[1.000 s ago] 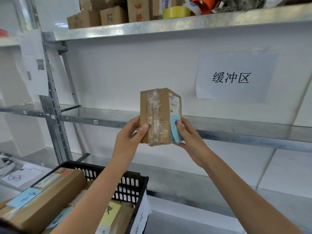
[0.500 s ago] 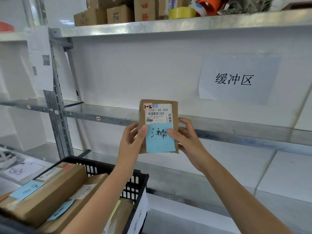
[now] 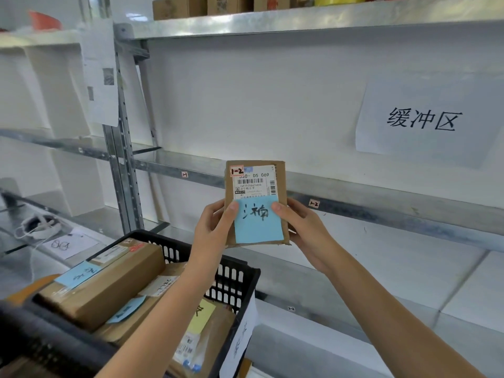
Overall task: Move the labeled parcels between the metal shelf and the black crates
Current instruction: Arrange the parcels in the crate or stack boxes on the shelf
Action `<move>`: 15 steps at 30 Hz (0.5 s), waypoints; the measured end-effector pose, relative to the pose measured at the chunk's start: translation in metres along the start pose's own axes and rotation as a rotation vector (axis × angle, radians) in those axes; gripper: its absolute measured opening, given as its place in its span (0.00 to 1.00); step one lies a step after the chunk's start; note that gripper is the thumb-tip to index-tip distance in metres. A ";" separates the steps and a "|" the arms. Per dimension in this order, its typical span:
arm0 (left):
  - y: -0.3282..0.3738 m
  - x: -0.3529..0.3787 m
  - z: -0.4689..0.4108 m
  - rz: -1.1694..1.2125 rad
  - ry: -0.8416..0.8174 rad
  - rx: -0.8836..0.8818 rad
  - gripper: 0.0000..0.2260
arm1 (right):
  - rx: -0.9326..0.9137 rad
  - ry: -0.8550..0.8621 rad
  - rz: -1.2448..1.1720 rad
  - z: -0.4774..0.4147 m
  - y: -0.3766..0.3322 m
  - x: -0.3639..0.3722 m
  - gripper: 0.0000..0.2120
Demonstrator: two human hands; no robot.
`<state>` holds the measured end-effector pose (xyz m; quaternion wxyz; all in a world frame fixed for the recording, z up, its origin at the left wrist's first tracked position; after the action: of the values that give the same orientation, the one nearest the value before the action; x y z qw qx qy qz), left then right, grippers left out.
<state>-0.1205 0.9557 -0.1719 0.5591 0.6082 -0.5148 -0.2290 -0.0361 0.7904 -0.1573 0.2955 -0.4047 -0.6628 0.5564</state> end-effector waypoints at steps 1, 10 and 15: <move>-0.001 -0.007 0.000 -0.004 0.016 0.000 0.22 | 0.007 -0.018 0.003 -0.003 0.001 0.006 0.28; -0.006 -0.080 0.005 -0.074 0.218 -0.015 0.22 | 0.090 -0.183 -0.031 -0.041 0.036 0.062 0.29; -0.001 -0.141 0.017 -0.194 0.393 0.019 0.15 | 0.142 -0.309 -0.083 -0.068 0.058 0.121 0.29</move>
<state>-0.1860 1.0726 -0.2192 0.6183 0.6931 -0.3372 -0.1538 -0.0274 0.9320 -0.2076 0.2404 -0.2647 -0.6756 0.6447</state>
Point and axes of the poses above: each hand's wrist, its own z-axis away from the middle knuckle, its own x-axis out of the palm, y = z × x, the point moved 6 cm from there along -z, towards the middle knuckle, and after that the axes turned 3 degrees about z, right-handed, at the moved point
